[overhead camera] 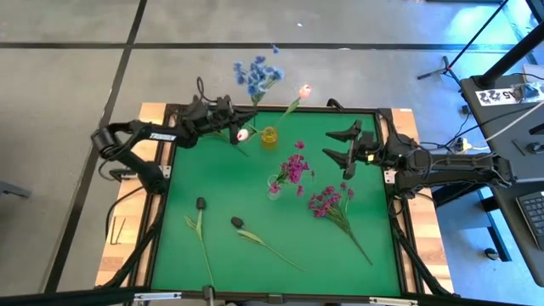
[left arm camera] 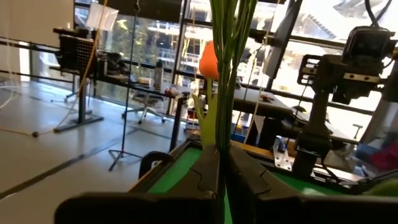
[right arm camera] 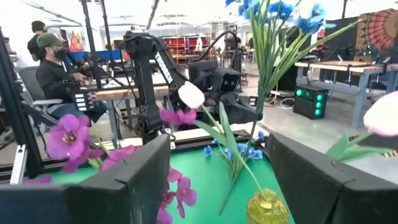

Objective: Sort flowers into vase by color
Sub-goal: Put the right blue flowers into the yellow vase

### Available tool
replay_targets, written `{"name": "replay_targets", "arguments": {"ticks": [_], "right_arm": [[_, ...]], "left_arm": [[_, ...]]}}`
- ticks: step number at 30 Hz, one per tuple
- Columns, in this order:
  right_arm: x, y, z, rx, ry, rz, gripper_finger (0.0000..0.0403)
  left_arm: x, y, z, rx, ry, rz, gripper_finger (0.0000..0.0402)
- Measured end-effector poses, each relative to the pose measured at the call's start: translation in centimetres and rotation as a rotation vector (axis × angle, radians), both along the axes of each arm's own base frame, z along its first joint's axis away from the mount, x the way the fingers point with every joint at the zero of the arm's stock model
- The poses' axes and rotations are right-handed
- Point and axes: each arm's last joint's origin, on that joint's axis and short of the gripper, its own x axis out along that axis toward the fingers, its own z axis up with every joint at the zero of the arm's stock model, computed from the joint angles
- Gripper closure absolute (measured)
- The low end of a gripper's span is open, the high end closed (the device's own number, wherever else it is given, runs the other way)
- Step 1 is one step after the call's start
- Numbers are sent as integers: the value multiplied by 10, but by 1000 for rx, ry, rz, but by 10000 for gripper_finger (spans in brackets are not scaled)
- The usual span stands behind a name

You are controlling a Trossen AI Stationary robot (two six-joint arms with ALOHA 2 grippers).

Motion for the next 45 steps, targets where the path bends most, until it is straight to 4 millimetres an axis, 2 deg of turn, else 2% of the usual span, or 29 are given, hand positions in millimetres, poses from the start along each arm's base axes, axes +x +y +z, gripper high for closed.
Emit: {"name": "replay_targets", "arguments": {"ticks": [5,10,20,34,45], "right_arm": [[0,0,-3,17,5,-9,133],[0,0,-3,17,6,-10,133],[0,0,-4,18,16,-10,133],[0,0,-8,34,59,-9,133],[0,0,-9,47,64,-8,133]], "left_arm": [[7,6,-13,-7,-31,-2,395],[19,11,-17,-12,-59,-12,394],[52,8,-28,6,-34,-74,394],[55,16,-50,-13,31,-20,394],[55,17,-57,-10,71,4,393]]}}
